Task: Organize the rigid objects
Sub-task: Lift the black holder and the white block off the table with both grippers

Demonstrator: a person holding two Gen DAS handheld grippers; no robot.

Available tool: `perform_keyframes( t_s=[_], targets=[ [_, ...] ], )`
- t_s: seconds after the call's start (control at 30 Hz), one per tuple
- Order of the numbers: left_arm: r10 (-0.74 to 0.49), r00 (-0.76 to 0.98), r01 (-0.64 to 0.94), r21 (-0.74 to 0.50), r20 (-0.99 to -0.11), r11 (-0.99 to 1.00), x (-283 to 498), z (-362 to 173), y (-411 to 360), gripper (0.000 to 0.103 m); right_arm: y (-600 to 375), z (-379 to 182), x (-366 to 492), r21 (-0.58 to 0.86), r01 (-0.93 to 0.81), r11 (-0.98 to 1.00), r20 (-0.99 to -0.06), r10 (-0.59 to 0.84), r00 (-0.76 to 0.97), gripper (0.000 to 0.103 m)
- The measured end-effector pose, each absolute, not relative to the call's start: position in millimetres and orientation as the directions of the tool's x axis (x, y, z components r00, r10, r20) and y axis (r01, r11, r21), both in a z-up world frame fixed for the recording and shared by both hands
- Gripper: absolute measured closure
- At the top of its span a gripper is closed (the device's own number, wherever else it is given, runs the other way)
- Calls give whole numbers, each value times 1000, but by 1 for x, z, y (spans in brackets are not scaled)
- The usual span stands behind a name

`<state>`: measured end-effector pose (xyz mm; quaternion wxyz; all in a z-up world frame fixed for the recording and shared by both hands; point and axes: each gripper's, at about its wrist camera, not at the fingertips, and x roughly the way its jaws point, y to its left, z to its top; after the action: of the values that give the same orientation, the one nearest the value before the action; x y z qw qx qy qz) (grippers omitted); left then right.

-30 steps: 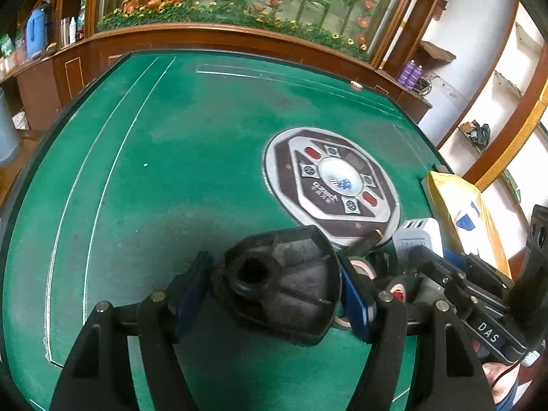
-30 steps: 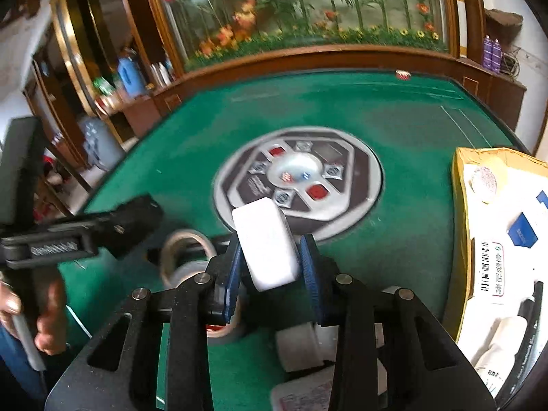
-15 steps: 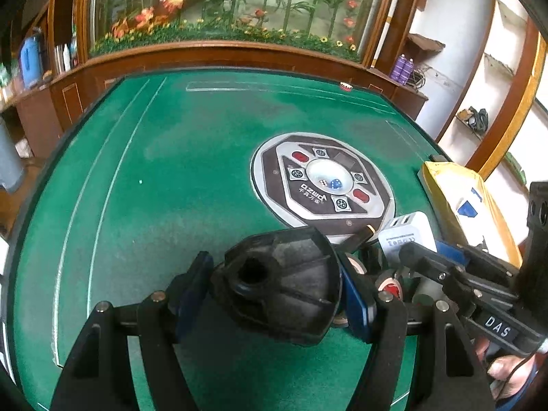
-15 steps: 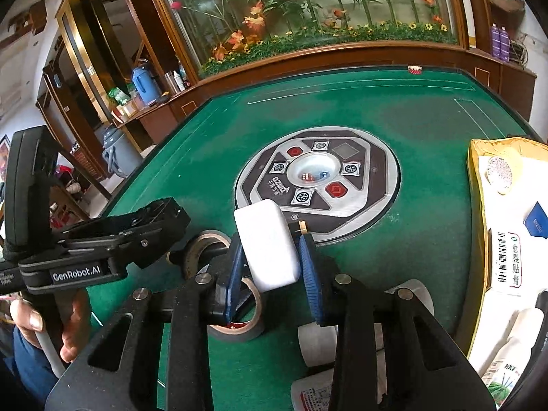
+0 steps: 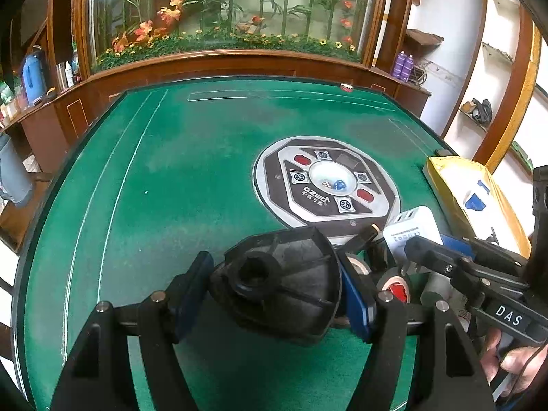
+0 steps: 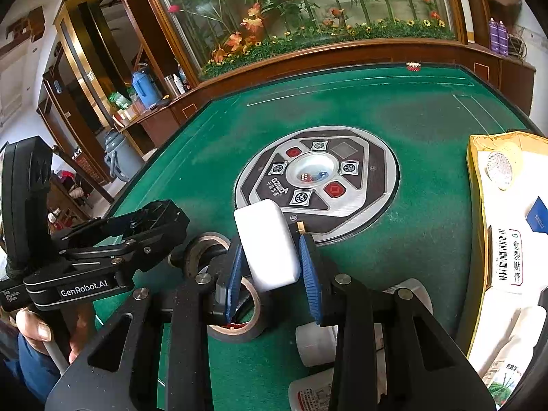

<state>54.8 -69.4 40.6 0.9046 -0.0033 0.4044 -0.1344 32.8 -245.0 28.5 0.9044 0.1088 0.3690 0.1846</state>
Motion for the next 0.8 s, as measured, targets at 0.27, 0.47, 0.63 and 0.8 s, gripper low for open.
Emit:
perform_keyframes(
  t_s=[0.27,0.47,0.63,0.8],
  targets=[
    [-247,640,244,-113,-728,963,55,42,-71,32,-250,26,37,361,-251,898,-621,432,654,71],
    [-268,641,255,-131,-720,958,52,46,-72,32,-250,23,38,364,-249,897,-629,434,645,71],
    [-288,641,271,-142,-711,952,50,50,-74,32,-252,23,38,368,-245,897,-625,434,649,71],
    [-297,632,277,-149,-715,949,50,49,-77,32,-253,21,38,354,-233,906,-639,416,647,74]
  ],
)
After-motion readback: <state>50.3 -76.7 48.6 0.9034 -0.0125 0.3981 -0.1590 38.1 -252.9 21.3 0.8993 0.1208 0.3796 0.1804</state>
